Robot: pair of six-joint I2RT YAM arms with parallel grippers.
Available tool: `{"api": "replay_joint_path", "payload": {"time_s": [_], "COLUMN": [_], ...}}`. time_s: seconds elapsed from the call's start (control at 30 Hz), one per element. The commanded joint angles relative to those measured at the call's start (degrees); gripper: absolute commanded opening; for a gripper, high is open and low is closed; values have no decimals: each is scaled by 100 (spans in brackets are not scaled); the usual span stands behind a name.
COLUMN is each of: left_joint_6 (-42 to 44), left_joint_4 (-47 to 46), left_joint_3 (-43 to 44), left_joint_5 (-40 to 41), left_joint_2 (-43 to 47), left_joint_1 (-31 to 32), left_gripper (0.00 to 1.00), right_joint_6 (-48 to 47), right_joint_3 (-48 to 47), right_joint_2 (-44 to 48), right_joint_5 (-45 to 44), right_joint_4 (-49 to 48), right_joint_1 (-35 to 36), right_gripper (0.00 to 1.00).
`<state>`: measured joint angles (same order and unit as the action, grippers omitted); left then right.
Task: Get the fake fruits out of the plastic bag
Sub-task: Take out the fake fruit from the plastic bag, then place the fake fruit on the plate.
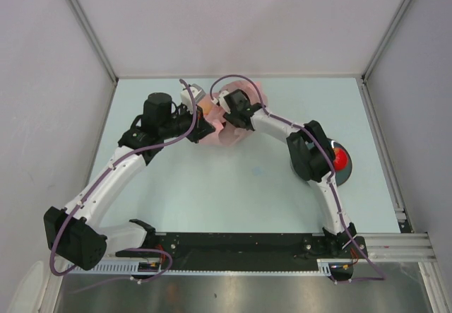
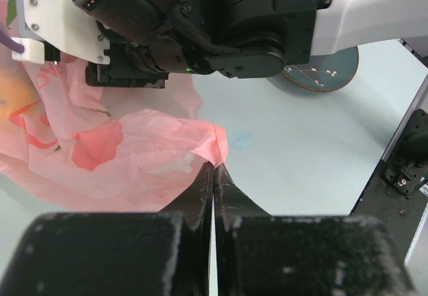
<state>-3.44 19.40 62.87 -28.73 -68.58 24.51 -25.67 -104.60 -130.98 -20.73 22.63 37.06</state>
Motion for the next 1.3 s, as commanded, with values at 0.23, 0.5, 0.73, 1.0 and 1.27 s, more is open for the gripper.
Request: {"api": "replay_joint_path", "payload": {"time_s": [0.23,0.5,0.73,1.0,1.27], "left_joint_6": [-42,-34,-42,-87,-34], "left_joint_4": [-384,-428,-446,-454,-437], "left_joint_3": [-108,-152,-117,-38,-126], "left_joint_5": [-142,-106,-115,-107,-45], "left_joint_2": [125,99,11,-121,-24], "left_joint_1": [27,19,27,27,36], "left_gripper": [0,0,0,0,0], "right_joint_6": [-70,718,1100,1679,1679], "right_joint_3": [1932,2575,3577,4271,4931], "right_joint_2": [3442,5072,6057,5935,5935], "right_joint_5": [2713,3497,3269,2240,2082], "right_joint_4": [593,1665,2183,2140,1534], "right_joint_1": [12,-391,-2271,-3396,-3469], "right_gripper": [3,0,0,0,0]}}
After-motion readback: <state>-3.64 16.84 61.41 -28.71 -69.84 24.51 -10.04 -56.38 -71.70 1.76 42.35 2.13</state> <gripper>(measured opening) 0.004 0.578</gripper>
